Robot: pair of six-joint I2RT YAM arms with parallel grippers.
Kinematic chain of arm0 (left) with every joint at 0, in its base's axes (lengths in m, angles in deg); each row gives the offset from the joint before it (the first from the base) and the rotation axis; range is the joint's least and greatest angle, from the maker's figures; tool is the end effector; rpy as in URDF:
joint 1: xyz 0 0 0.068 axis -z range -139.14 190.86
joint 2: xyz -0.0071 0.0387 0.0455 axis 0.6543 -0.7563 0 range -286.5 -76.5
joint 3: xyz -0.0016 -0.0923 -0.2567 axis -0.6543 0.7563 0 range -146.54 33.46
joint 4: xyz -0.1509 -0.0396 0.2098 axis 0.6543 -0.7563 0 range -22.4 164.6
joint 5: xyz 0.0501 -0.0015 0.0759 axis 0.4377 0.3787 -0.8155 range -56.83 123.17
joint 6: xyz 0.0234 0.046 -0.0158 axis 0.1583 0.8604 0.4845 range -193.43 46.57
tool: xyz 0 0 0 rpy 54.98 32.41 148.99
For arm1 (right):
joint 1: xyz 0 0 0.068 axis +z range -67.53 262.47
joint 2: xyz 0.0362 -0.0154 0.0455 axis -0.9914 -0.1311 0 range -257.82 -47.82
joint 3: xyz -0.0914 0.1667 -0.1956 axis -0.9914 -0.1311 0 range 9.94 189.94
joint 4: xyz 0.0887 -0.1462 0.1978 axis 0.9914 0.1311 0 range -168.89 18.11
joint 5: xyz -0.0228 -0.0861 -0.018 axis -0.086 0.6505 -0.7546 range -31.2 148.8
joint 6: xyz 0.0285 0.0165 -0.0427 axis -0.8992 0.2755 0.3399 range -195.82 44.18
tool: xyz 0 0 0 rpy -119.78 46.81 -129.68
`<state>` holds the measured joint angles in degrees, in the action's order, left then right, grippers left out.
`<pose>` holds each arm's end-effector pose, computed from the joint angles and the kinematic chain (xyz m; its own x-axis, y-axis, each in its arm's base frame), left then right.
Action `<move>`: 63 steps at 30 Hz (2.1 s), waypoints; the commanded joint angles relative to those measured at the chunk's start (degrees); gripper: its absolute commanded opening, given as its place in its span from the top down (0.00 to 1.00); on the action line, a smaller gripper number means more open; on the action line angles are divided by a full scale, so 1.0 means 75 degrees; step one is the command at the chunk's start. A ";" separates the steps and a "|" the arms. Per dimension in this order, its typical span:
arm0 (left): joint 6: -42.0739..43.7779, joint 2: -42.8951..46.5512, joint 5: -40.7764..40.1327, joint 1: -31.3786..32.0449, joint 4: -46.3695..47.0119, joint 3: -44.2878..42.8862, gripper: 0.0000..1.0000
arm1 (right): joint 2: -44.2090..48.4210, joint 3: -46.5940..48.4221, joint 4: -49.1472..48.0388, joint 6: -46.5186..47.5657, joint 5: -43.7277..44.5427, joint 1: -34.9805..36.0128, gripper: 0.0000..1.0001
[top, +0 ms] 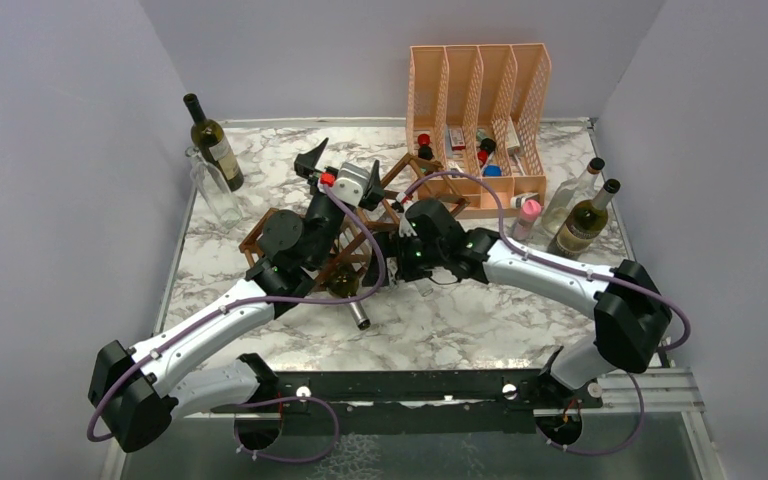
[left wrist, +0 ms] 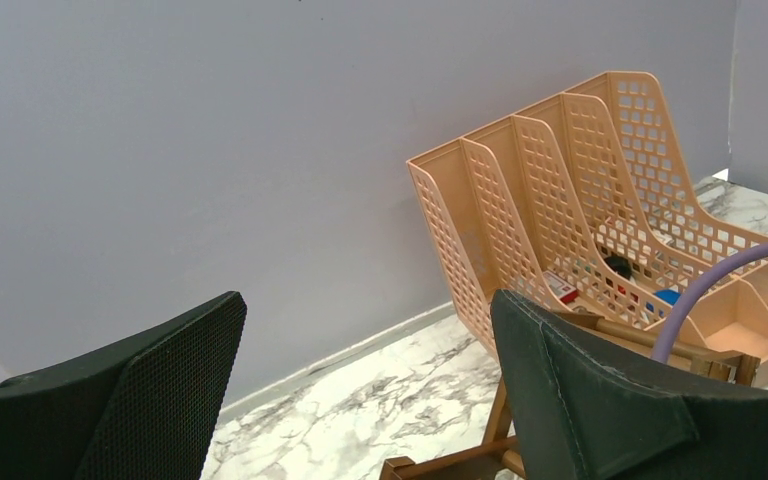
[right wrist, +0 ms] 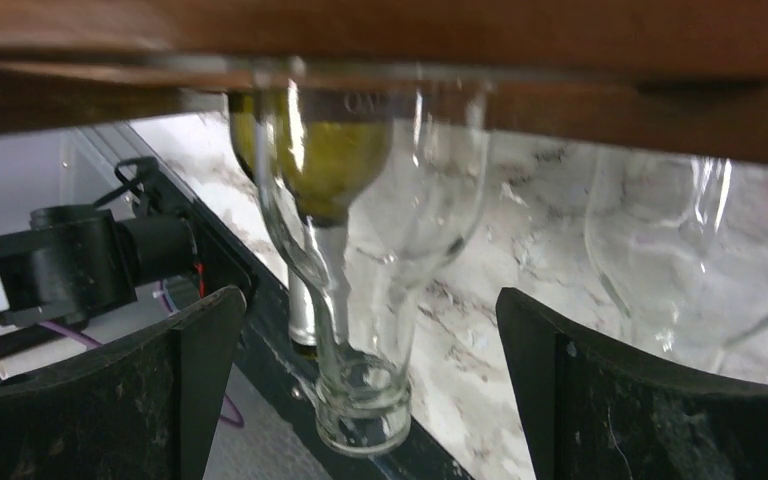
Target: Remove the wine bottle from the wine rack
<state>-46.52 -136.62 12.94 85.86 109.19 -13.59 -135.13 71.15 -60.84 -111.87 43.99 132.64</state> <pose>0.1789 -0.1614 0.3848 0.4287 0.1720 -0.8869 0.2713 0.9119 0.3080 0.2056 0.2606 0.2477 -0.8668 -0.1508 -0.4753 -0.4326 0.7016 0.5663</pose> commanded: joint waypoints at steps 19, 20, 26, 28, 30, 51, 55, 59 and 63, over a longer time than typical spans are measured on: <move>-0.0013 -0.0129 0.0257 -0.0304 0.0389 0.0172 0.01 | -0.0540 -0.0688 -0.2319 -0.0783 0.1270 0.0210 0.36; -0.0020 -0.0119 0.0270 -0.0304 0.0386 0.0171 0.01 | -0.0565 -0.0671 -0.2332 -0.0809 0.1242 0.0221 0.39; -0.0100 -0.0107 0.0295 -0.0311 0.0389 0.0176 0.01 | -0.0307 -0.0894 -0.2310 -0.0824 0.1460 0.0341 0.53; -0.0119 -0.0108 0.0337 -0.0304 0.0384 0.0176 0.01 | -0.0127 -0.1023 -0.2306 -0.0830 0.1509 0.0342 0.55; -0.0111 -0.0096 0.0333 -0.0310 0.0391 0.0179 0.01 | 0.0060 -0.1160 -0.2309 -0.0841 0.1547 0.0342 0.56; 0.0009 -0.0024 0.0216 -0.0307 0.0392 0.0167 0.01 | 0.2471 -0.2184 -0.0973 -0.1041 0.1487 0.0335 0.99; -0.0014 -0.0029 0.0248 -0.0304 0.0392 0.0161 0.01 | 0.3081 -0.2466 -0.0846 -0.0949 0.1330 0.0341 0.99; -0.0077 -0.0035 0.0287 -0.0304 0.0380 0.0156 0.01 | 0.3572 -0.2605 -0.0362 -0.0922 0.1439 0.0336 0.99; -0.0165 -0.0067 0.0358 -0.0310 0.0376 0.0149 0.01 | 0.3711 -0.2901 -0.0576 -0.0841 0.1352 0.0342 0.99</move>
<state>-46.60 -137.60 14.27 83.71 110.52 -12.78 -108.48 51.26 -66.57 -118.69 53.78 135.18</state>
